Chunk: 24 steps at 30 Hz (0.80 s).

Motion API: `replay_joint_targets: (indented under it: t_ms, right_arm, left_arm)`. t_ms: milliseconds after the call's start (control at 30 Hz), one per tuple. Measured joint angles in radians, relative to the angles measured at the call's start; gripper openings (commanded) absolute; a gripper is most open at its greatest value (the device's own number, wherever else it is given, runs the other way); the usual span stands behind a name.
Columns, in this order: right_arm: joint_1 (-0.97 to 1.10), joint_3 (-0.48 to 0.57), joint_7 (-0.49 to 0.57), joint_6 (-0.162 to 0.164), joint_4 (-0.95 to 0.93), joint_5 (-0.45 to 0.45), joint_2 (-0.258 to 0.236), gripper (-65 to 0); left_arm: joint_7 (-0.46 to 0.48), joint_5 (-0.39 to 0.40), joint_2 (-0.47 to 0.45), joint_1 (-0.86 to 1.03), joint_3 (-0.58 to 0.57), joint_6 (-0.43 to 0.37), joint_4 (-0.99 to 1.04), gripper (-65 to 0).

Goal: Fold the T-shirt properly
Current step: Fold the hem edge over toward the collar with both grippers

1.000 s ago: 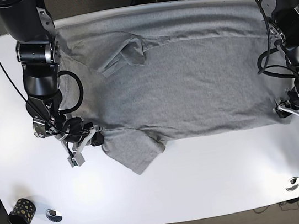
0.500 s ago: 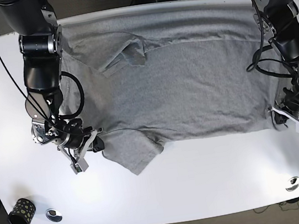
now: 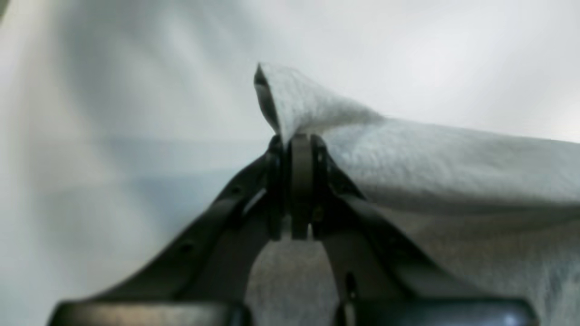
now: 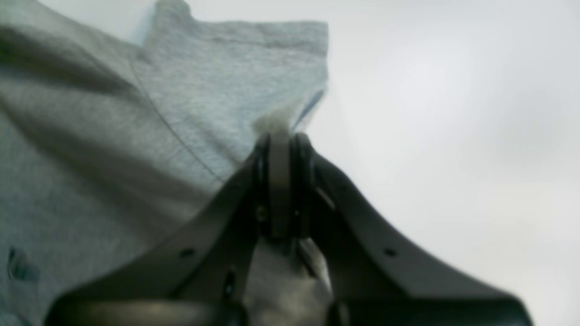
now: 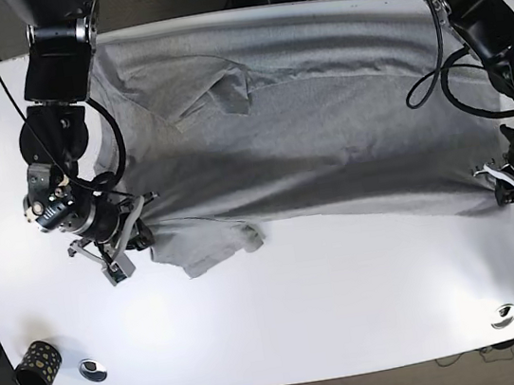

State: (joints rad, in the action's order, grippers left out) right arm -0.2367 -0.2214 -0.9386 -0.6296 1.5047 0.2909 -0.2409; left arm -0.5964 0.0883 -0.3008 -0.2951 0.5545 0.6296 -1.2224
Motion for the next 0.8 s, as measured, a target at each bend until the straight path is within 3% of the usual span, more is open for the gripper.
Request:
replay_joint_targets:
  t_ms: [233,433,800]
  right_arm:
    - [0.12,-0.037,-0.111,0.001,0.211,-0.003,0.003,-65.0]
    - [0.245,-0.038,-0.116,0.001,0.347,0.001,0.005,-65.0]
    - [0.448,-0.039,-0.117,0.001,0.491,0.002,0.006,-65.0]
  left_arm:
    - [-0.063,0.041,0.01,0.117,0.011,0.001,-0.174,-65.0]
    - [-0.109,0.053,0.026,0.18,0.106,0.007,-0.243,-65.0]
    - [-0.146,0.064,0.032,0.37,0.143,0.057,-0.383,-65.0]
